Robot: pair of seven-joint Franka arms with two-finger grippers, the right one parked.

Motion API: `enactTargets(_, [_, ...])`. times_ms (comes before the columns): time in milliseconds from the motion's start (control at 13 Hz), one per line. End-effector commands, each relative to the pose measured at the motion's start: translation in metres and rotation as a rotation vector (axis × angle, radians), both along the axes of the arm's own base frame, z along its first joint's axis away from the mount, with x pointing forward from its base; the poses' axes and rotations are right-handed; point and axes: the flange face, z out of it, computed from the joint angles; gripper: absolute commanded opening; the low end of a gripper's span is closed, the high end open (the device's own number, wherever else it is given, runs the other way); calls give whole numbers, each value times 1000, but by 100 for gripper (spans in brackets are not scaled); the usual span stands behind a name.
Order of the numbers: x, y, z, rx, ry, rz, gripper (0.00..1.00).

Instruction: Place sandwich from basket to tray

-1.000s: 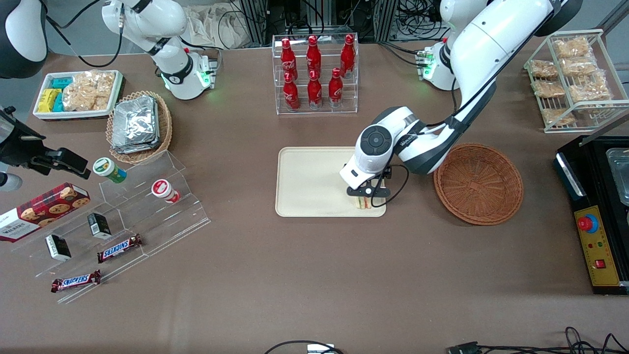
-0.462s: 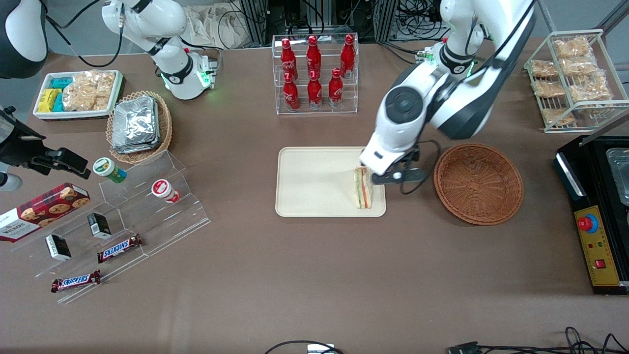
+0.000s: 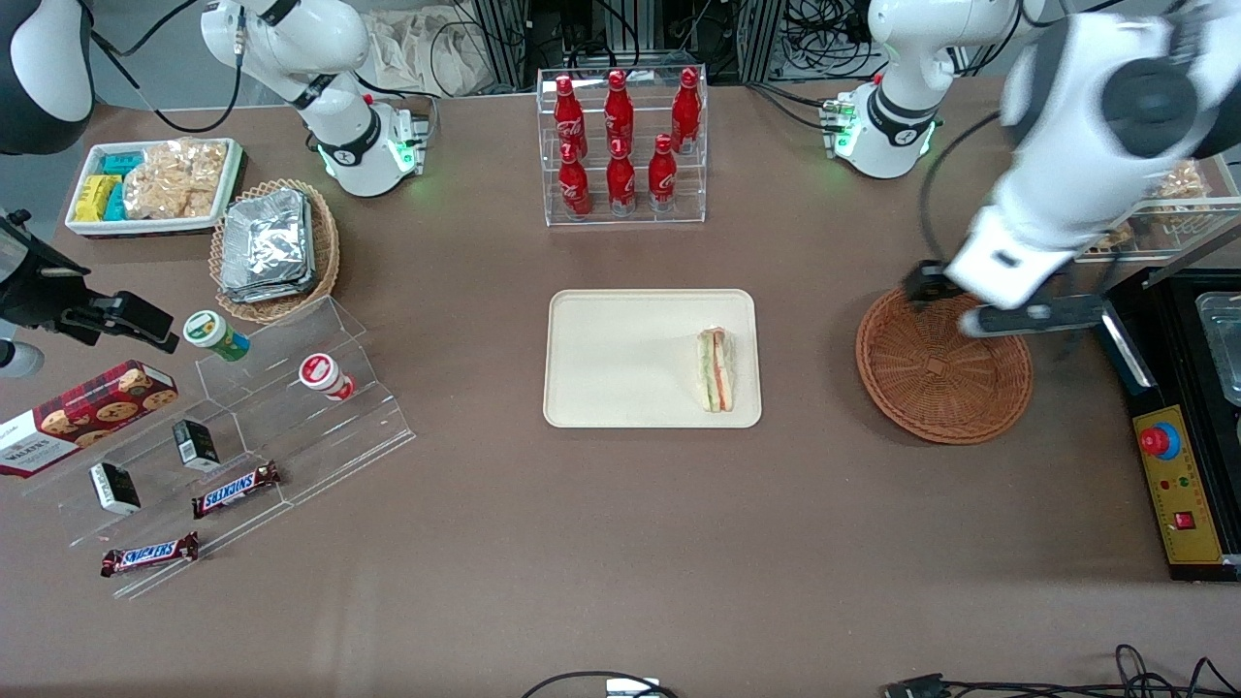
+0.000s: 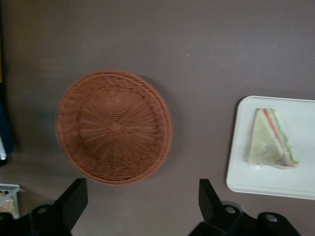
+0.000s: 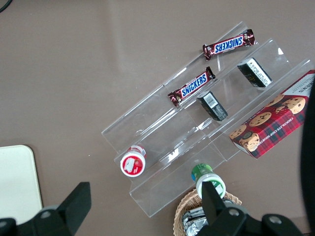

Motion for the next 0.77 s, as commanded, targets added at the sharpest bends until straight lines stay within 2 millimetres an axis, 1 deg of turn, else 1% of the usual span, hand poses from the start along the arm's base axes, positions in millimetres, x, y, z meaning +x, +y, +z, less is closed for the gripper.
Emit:
enactTargets(0, [-12,55,20,-50,-16,-8,100])
enactTargets(77, [-12,62,25,-51,-21,-15,100])
enactTargets(308, [-4,62,56,-57,-19,-8,100])
enactTargets(385, [0,60,62,-58,-4,-5,100])
enactTargets(462, [1,58,66,-70,3,5,100])
enactTargets(692, [2,56,67,-107,6,59,100])
